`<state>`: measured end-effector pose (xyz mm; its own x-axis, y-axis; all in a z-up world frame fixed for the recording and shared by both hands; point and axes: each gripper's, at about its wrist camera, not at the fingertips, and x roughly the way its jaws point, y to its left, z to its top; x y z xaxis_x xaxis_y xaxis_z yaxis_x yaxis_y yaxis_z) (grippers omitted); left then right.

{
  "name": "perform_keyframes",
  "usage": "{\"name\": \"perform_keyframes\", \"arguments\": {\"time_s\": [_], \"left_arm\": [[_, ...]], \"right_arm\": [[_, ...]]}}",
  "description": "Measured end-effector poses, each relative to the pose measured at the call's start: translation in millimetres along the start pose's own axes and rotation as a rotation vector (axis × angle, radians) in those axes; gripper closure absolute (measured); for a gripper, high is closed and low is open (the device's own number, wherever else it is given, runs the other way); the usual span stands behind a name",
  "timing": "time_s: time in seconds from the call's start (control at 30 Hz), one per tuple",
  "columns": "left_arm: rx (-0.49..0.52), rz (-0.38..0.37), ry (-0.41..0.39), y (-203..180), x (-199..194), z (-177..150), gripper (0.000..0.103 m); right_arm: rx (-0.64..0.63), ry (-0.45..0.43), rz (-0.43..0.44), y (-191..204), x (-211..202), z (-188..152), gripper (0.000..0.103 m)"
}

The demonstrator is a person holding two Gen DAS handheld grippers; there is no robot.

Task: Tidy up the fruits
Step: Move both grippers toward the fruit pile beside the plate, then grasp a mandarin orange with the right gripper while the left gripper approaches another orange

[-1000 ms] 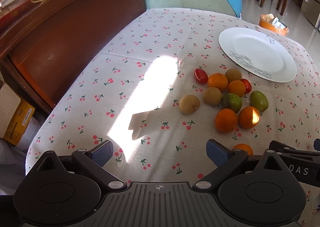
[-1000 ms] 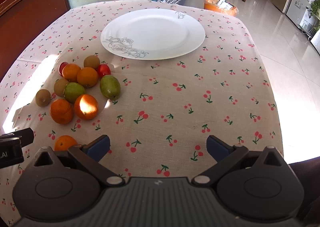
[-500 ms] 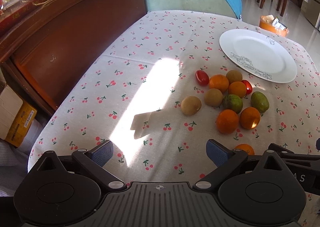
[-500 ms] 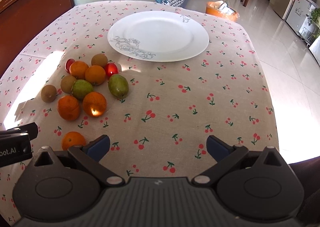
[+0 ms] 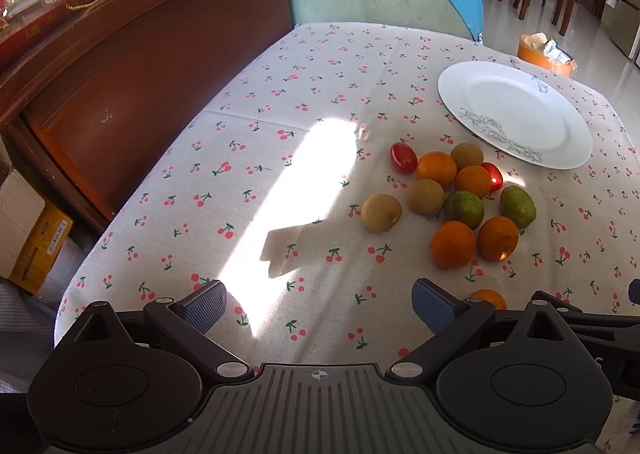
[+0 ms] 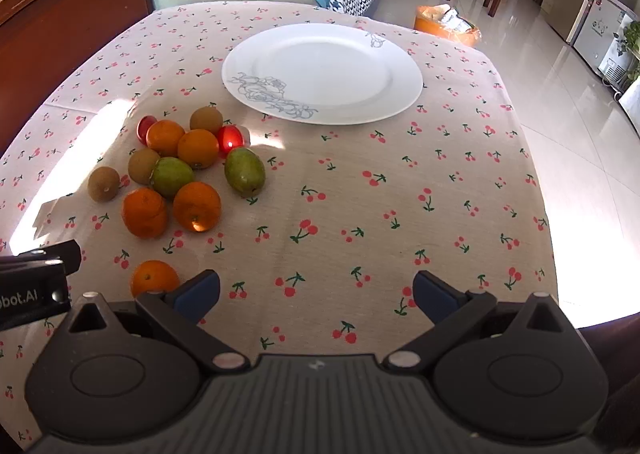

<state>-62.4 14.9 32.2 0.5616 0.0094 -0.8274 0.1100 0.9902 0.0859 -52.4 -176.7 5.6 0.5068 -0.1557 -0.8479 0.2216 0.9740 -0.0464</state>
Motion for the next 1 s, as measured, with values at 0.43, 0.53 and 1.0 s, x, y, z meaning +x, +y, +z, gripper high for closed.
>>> {"name": "perform_keyframes", "arguments": {"time_s": [0.43,0.53,1.0], "left_arm": [[-0.103,0.037,0.011,25,5,4,0.004],[-0.118,0.046,0.006,29,6,4,0.004],[-0.122,0.038,-0.019,30,6,3,0.006]], "right_arm": [[0.008,-0.078,0.127,-18,-16,-14,0.011],[-0.001,-0.096,0.199,-19,-20,-20,0.019],[-0.137,-0.163,0.434,25,-20,-33,0.059]]}}
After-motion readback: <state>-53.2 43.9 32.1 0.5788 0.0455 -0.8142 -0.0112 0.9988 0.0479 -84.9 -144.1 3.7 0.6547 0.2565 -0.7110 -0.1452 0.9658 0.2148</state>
